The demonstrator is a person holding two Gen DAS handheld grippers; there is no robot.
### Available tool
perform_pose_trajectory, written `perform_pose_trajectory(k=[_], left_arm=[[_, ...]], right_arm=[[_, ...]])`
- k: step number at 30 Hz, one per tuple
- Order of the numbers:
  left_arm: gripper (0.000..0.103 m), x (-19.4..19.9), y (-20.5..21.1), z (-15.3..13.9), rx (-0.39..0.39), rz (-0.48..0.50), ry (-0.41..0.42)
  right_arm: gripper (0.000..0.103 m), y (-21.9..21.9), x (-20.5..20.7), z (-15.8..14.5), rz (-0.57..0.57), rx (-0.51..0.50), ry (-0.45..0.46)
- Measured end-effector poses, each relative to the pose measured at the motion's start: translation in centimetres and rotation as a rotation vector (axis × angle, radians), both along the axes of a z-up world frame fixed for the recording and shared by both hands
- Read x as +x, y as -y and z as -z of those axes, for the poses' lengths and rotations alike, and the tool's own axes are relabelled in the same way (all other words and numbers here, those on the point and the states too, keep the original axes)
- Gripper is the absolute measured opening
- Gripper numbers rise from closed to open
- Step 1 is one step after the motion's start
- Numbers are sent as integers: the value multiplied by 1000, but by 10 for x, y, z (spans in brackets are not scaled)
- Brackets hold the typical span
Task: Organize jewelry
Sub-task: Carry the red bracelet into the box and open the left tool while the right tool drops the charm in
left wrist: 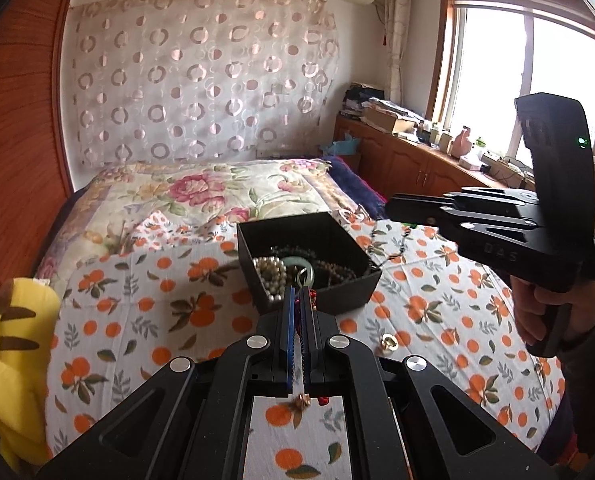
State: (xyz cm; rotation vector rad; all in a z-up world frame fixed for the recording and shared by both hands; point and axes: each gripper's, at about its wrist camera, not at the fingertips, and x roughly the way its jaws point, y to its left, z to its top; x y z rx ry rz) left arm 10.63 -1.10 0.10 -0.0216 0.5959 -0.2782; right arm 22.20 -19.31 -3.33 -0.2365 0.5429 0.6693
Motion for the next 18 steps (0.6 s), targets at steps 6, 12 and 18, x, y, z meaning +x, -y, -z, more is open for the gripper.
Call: perform_pose_trajectory(k=[6, 12, 18], left_arm=[[2, 12, 2, -6, 2, 5, 9], [2, 28, 5, -8, 11, 10, 5], [2, 42, 9, -7, 15, 15, 0]], right_arm=[[7, -5, 19, 7, 3, 1, -11], [7, -8, 33, 20, 6, 0, -41], [7, -4, 45, 33, 16, 18, -73]])
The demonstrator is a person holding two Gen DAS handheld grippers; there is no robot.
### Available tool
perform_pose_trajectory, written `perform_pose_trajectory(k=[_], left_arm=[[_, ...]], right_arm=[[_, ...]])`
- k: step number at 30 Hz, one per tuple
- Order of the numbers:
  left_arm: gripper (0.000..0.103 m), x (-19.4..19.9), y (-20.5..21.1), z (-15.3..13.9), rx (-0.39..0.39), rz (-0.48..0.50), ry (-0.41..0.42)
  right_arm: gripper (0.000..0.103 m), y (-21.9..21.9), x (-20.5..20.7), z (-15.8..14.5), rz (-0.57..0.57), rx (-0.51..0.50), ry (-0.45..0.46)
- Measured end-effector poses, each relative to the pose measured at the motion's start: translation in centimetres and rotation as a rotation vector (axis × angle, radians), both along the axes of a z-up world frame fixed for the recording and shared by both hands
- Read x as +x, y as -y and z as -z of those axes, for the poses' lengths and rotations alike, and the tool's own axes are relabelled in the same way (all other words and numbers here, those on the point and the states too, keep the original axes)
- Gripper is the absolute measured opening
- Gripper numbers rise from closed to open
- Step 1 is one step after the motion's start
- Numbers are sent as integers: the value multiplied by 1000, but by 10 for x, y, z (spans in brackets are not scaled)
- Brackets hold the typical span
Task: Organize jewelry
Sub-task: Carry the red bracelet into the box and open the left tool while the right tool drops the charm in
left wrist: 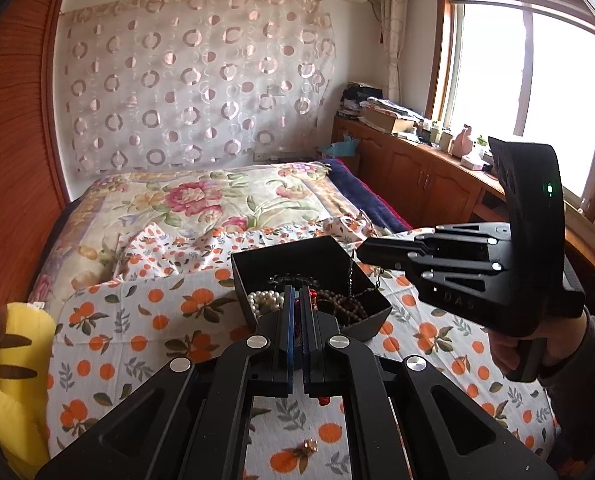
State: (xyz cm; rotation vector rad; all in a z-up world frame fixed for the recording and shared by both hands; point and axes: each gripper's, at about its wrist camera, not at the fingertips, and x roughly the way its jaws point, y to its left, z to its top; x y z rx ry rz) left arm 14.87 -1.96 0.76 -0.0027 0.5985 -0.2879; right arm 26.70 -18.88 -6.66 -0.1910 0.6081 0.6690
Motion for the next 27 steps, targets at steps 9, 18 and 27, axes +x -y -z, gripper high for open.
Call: perform_pose_trajectory(k=[9, 18, 27], left_arm=[[2, 18, 5, 6, 17, -1, -24], [2, 39, 15, 2, 28, -4, -21], [2, 58, 25, 10, 49, -3, -36]], right_arm=[[8, 5, 6, 18, 2, 35, -32], [16, 13, 6, 26, -4, 48, -36], [16, 19, 8, 21, 15, 55, -29]])
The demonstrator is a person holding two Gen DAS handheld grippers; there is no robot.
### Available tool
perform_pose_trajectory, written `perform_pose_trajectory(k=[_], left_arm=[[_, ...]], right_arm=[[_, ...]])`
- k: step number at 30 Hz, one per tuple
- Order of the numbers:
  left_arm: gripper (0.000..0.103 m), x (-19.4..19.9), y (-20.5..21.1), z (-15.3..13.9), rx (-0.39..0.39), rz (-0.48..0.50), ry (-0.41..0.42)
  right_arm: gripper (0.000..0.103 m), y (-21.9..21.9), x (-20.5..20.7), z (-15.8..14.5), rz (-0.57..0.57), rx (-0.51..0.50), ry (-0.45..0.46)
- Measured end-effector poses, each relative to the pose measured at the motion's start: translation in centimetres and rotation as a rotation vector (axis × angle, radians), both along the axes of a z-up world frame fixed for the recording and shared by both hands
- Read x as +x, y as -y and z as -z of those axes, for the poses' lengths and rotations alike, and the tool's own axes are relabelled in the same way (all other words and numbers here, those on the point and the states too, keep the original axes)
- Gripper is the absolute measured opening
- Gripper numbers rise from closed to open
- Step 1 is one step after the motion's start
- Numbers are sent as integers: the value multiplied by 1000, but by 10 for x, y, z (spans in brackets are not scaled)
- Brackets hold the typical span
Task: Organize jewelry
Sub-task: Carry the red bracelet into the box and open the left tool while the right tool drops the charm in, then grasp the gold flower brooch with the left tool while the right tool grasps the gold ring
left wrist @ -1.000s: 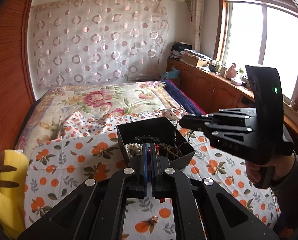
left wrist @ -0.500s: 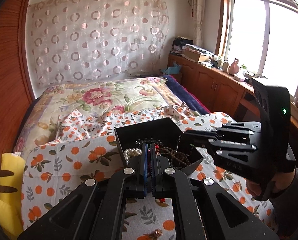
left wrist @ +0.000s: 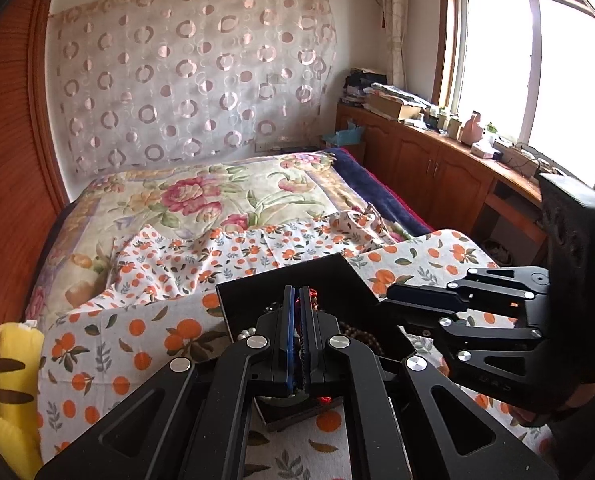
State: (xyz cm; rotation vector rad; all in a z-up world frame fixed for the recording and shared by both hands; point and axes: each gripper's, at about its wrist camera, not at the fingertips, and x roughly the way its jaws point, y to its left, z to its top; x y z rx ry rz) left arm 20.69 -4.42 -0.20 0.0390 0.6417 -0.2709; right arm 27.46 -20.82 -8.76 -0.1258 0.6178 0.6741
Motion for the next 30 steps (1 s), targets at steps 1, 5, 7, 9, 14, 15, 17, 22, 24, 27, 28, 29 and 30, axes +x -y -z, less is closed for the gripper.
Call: perform_pose_trajectory(k=[1, 5, 7, 9, 14, 15, 17, 22, 24, 27, 28, 29, 30], left_arm=[[2, 0, 1, 1, 2, 1, -2], [2, 1, 2, 2, 4, 5, -6], [2, 1, 2, 3, 0, 3, -13], [2, 1, 3, 2, -1, 3, -15], [2, 0, 4, 1, -2, 5, -11], [2, -1, 3, 0, -5, 6, -9], [4, -3, 2, 0, -6, 7, -9], [23, -17, -3, -1, -12, 17, -3], [25, -26, -6, 0, -12, 24, -6], [28, -44, -14, 11, -5, 34, -31], [28, -48, -16, 14, -1, 35, -41], [28, -52, -18, 18, 2, 35, -53], [28, -56, -20, 24, 4, 36, -69]], right_arm=[[16, 0, 0, 0, 2, 0, 1], [16, 1, 1, -1, 4, -2, 2], [16, 1, 0, -3, 9, -4, 3], [16, 0, -2, -7, 4, -3, 7], [16, 1, -10, -19, 14, -18, 23], [16, 2, -11, -21, 15, -21, 25], [16, 3, -14, -24, 21, -33, 25], [16, 10, -31, -23, 22, -76, 22], [23, 13, -41, -18, 12, -93, 7], [35, 15, -55, -3, -6, -117, -25], [35, 15, -59, 2, -11, -126, -38], [35, 14, -63, 10, -18, -138, -56], [35, 13, -66, 17, -26, -146, -72]])
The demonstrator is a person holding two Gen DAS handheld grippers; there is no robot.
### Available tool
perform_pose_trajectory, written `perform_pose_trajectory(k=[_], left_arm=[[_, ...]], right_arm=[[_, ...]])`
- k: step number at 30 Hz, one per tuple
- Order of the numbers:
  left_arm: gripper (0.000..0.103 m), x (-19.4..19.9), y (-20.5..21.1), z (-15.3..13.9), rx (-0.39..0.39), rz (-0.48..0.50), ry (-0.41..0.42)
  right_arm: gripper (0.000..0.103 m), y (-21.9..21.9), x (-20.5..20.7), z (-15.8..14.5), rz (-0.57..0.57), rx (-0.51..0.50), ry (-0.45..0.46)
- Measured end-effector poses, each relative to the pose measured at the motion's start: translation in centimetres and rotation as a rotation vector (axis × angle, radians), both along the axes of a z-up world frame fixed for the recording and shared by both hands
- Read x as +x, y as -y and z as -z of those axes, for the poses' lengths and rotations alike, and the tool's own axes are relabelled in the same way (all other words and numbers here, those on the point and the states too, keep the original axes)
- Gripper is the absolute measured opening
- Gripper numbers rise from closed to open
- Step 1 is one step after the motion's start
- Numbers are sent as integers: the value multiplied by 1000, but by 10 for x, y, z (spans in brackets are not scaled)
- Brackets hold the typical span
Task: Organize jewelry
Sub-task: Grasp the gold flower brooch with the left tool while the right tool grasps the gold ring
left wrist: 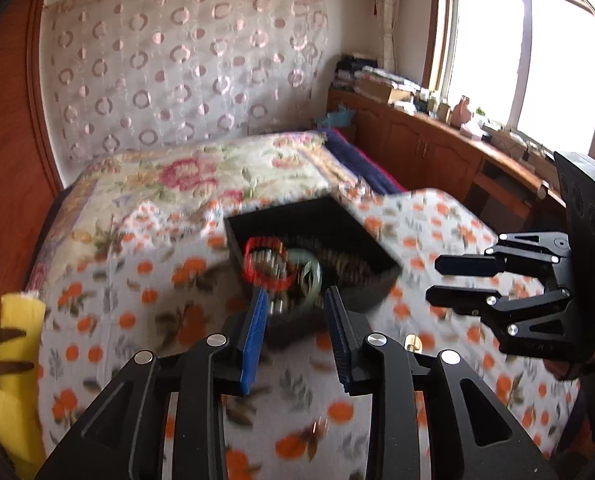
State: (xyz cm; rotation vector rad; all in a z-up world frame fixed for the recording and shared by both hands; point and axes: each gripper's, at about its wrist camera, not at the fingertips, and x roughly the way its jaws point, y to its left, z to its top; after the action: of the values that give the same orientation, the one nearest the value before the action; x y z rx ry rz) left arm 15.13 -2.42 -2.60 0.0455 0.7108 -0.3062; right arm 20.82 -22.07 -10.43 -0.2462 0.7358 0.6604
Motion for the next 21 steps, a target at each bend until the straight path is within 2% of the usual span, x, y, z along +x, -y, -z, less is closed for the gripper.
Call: perform_pose_trajectory(k=[6, 8, 15, 19, 21], left_arm=[[29, -20, -9, 33, 16, -1, -96], [29, -25, -12, 43, 16, 1, -122], [29, -33, -11, 56, 19, 12, -160], [30, -34, -7, 62, 24, 19, -177], [30, -33, -5, 64, 28, 26, -186]], right_arm=[[35, -20, -17, 33, -61, -74, -51], [29, -23, -19, 36, -69, -88, -54], [22, -26, -11, 47, -58, -151, -79], [13, -26, -12, 48, -55, -152, -68], [13, -27, -12, 49, -54, -149, -64]])
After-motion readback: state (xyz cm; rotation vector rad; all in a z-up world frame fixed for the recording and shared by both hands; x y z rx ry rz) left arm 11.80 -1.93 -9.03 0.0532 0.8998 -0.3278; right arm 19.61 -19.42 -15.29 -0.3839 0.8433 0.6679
